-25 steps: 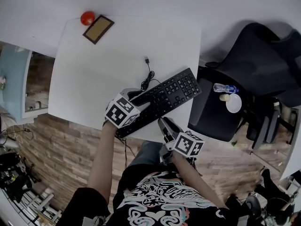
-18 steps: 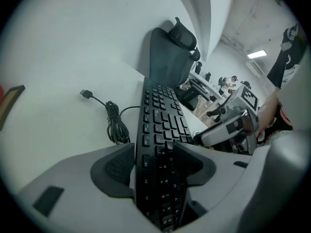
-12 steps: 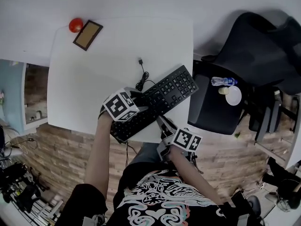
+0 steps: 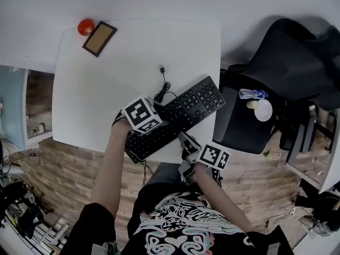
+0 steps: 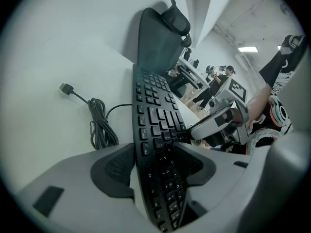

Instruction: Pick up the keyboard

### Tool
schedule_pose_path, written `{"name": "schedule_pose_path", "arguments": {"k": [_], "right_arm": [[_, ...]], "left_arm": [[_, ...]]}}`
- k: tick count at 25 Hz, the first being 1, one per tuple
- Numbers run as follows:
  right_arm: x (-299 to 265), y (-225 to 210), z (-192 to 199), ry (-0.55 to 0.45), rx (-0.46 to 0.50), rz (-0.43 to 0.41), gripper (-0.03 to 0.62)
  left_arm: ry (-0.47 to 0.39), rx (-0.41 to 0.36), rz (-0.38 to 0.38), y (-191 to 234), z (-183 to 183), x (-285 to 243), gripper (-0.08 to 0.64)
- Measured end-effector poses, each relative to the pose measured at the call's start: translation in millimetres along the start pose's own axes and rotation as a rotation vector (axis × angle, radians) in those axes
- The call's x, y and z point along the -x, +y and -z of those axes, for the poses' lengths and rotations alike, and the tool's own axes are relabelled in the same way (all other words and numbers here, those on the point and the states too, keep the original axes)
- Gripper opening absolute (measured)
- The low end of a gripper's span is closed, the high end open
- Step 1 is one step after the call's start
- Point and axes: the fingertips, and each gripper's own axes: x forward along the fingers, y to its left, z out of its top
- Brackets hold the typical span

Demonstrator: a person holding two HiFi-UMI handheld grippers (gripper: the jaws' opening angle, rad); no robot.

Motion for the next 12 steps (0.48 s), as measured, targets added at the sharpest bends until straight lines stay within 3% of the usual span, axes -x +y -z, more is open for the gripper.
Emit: {"name": "schedule_pose_path", "arguments": {"k": [12], "right_arm": [[-1.8,9.5,0.0,0.031,-0.008,-0.028,0.123]], "left_arm": [[-0.008,0.000,0.022,-1.2,-6.8,6.2,0.236]]}}
